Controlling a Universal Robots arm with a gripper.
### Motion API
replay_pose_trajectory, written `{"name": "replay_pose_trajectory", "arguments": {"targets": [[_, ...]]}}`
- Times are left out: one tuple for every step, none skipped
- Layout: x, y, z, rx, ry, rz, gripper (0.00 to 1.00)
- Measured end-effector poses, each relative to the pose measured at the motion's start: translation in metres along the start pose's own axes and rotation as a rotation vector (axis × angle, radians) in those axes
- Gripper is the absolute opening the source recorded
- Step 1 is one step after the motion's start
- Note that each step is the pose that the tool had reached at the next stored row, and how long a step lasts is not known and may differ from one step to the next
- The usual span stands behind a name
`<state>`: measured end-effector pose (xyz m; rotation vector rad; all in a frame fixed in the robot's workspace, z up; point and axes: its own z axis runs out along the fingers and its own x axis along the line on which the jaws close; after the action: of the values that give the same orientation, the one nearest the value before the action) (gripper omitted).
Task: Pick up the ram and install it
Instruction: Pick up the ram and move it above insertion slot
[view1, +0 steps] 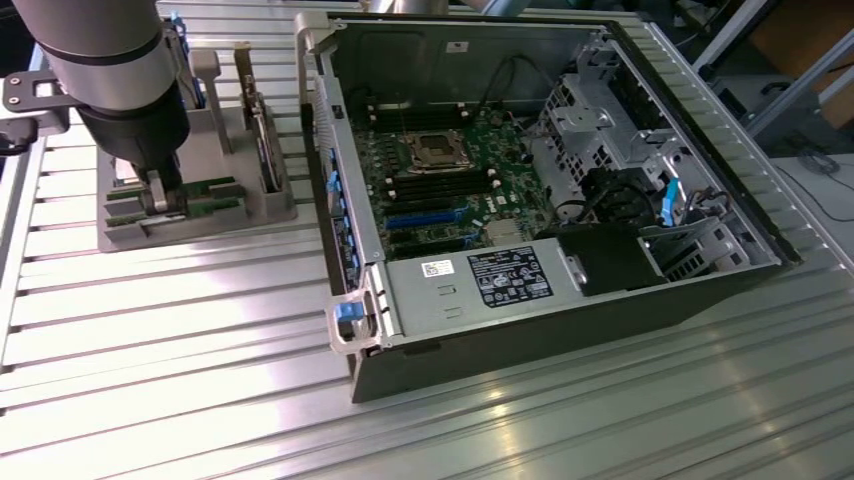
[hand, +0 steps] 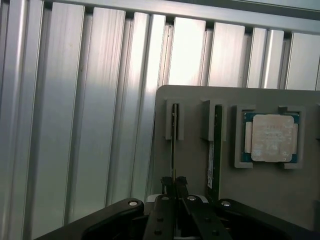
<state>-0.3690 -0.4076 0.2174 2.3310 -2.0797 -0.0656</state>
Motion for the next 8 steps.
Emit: {"name": "replay_pose_trajectory", "arguments": {"targets": [[0.0,0.0001,-0.0012,0.0001,-0.0001,0.0,0.12],[0.0,0.0001,-0.0025,0.0,-0.0001,0.0,0.12],[-0.0001,0.0001,-0.0033,0.0001,-0.0001,0.0,0.12],[-0.0001,0.0002,-0.0041,0.0,-0.0001,0.0,0.12],[-0.0001,0.0002,-0.0046,0.0001,-0.0001,0.0,0.12],[-0.0001,0.0002,-0.0051,0.0002,-0.0001,0.0,0.12],[-0.0001,0.0003,-0.0063,0.0,0.0,0.0,0.12],[-0.0002,0.0003,-0.0074,0.0001,-0.0001,0.0,0.12]]}}
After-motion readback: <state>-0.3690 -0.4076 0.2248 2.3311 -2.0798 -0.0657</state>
